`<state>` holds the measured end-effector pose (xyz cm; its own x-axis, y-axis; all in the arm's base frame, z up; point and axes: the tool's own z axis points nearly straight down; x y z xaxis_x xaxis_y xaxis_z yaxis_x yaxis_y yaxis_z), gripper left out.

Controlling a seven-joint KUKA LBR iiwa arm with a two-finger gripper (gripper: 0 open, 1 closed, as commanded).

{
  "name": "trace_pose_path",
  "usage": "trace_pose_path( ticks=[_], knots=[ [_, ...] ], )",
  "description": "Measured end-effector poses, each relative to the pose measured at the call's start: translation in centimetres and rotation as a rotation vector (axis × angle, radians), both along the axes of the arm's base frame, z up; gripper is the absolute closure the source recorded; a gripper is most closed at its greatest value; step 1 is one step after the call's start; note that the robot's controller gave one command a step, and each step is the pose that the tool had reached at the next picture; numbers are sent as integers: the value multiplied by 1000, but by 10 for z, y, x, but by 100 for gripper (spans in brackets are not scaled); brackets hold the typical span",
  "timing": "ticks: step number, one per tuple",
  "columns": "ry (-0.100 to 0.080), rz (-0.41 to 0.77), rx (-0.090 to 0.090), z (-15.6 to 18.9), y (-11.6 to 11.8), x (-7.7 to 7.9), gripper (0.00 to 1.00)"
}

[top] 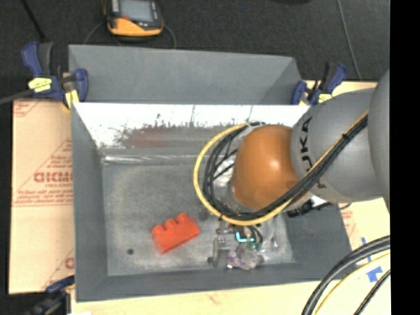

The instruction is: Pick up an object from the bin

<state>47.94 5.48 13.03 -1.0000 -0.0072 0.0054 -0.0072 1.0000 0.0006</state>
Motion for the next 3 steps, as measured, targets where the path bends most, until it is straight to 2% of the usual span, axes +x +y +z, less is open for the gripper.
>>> trace_pose_path(
  ticks=[1, 2, 3],
  knots=[
    [-9, 271, 2, -61, 70, 52, 0],
    [-14, 377, 0, -29, 55, 48, 0],
    [-14, 527, 1, -30, 45, 60, 0]
  ],
)
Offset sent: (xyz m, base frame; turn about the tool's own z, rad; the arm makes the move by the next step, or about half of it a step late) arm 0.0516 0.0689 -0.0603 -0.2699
